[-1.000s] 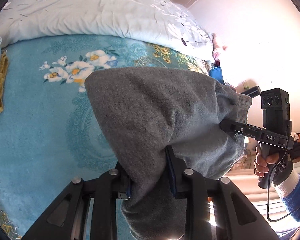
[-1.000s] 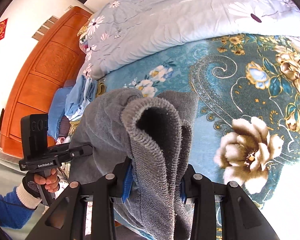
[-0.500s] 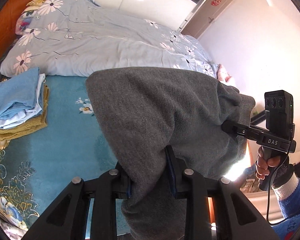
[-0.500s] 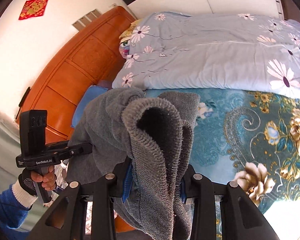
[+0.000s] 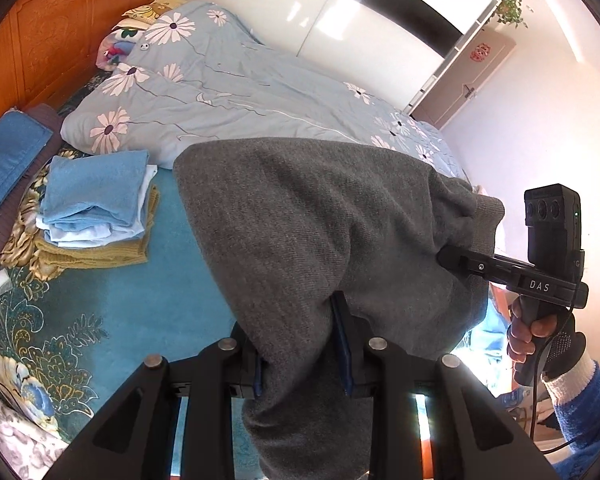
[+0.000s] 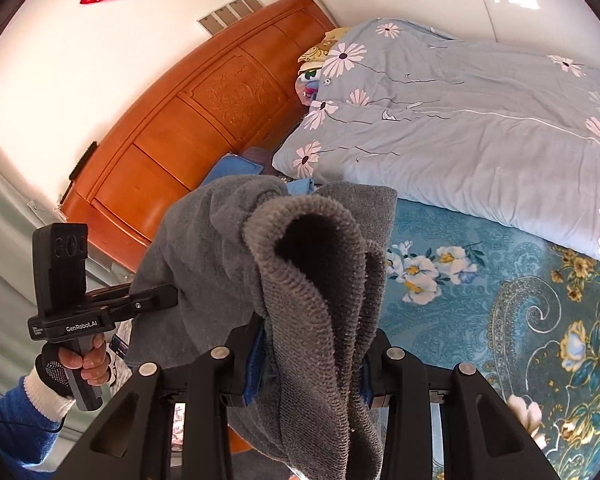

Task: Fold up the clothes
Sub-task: 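Lift and carry the folded sweatshirt with both grippers toward the clothes stack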

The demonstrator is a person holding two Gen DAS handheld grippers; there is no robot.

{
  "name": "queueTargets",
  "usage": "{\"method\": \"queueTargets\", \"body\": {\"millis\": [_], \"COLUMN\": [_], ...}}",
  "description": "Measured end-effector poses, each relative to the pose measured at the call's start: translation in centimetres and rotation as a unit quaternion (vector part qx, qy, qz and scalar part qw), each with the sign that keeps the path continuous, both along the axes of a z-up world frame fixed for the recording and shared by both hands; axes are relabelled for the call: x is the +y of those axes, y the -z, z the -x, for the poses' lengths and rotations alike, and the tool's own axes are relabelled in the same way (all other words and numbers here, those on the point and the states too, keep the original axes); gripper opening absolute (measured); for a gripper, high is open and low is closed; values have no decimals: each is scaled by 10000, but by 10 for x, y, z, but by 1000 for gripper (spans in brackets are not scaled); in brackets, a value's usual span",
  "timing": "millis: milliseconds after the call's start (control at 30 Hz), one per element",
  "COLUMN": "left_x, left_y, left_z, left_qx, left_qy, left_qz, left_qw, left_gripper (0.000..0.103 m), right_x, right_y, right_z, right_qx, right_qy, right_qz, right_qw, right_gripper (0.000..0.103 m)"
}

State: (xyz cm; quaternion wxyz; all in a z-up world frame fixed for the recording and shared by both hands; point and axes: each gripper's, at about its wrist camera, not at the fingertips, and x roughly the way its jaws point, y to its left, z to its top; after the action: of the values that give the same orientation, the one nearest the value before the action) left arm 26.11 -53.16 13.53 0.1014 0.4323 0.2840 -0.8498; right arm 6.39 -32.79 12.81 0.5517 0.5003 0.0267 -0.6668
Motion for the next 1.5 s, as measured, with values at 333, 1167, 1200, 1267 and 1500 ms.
{"method": "queueTargets", "body": {"millis": [333, 1167, 1200, 1267, 1500], "left_x": [-115, -407, -409, -412, -421], "left_y": [25, 148, 154, 165, 203], "left_z": [-9, 6, 7, 10, 11], "left_qx": [-282, -687, -692, -726, -707], "left_qy": [95, 277, 301, 385, 405], "left_qz": [-30, -230, -238, -226, -369], "left_qw": [9996, 9970, 9969, 9964, 9960], "left_gripper": [29, 31, 31, 31, 40], "right_x": [-109, -404, -408, -413, -419], "right_y": [31, 150, 155, 166, 202], "right_z": [-8, -5, -3, 2, 12], "right_qx": [-269, -659, -672, -708, -875], "right_qy": [-39, -31, -37, -48, 1], "right_qz": [-148, -560, -588, -650, -765], "right_qw": [9995, 9962, 9960, 9954, 9932], "right_gripper": [39, 39, 39, 39, 41]}}
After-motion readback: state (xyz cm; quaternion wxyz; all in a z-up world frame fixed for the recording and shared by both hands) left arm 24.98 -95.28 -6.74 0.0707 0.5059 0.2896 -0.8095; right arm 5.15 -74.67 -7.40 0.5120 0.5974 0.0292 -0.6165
